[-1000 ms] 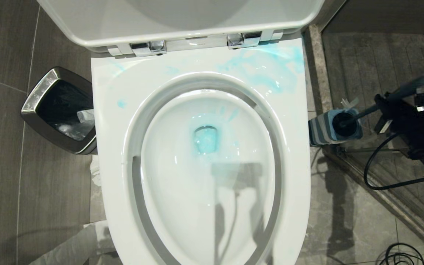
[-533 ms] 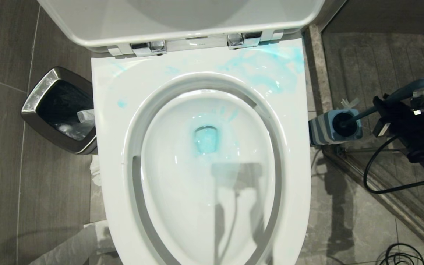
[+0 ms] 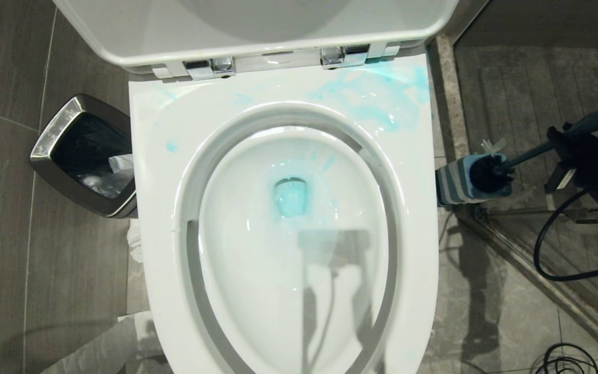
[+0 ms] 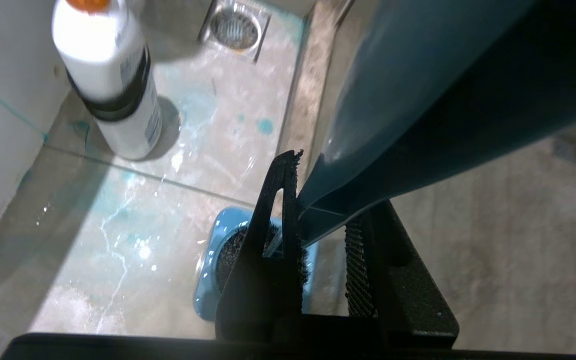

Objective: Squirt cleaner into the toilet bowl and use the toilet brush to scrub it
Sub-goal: Scrub the toilet bowl

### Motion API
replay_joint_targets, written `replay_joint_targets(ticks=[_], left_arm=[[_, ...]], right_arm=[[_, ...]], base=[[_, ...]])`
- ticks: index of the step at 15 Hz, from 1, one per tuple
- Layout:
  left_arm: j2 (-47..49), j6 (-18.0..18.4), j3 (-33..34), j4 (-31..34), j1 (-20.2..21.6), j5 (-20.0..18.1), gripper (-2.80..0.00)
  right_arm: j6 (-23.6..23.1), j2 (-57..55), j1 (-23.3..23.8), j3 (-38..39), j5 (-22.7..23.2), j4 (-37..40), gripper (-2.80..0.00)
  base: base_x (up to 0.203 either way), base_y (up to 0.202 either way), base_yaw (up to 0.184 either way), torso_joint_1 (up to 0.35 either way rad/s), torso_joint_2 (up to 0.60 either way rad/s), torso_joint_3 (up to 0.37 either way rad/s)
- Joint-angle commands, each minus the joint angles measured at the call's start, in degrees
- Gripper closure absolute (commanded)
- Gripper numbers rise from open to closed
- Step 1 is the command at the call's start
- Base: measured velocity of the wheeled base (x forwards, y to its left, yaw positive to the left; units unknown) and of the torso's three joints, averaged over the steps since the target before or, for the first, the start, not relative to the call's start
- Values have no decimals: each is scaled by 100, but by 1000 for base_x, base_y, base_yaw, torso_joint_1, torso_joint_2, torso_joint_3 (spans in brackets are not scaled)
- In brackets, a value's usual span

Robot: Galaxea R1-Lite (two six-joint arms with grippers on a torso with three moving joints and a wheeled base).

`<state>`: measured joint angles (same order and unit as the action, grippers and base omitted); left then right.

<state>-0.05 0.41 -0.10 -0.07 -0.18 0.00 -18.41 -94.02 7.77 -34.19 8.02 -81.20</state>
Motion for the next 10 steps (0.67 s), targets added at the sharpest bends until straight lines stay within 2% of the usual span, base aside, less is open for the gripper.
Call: replay_joint_targets(ticks=[1, 3, 6, 10], left_arm=[[5, 2, 1, -1, 1, 0, 0], [5, 2, 1, -1, 1, 0, 0], [5, 2, 1, -1, 1, 0, 0], [5, 2, 1, -1, 1, 0, 0]], right_arm=[[27, 616, -31, -2, 7, 202, 0], [284, 1058, -75, -223, -7, 1037, 0], [699, 1432, -308, -1021, -85, 2327, 0], [985, 1478, -534, -2157, -259, 3403, 0]], base=[[0, 0, 0, 0, 0, 0], [0, 0, 0, 0, 0, 0], [0, 0, 0, 0, 0, 0], [0, 0, 0, 0, 0, 0]])
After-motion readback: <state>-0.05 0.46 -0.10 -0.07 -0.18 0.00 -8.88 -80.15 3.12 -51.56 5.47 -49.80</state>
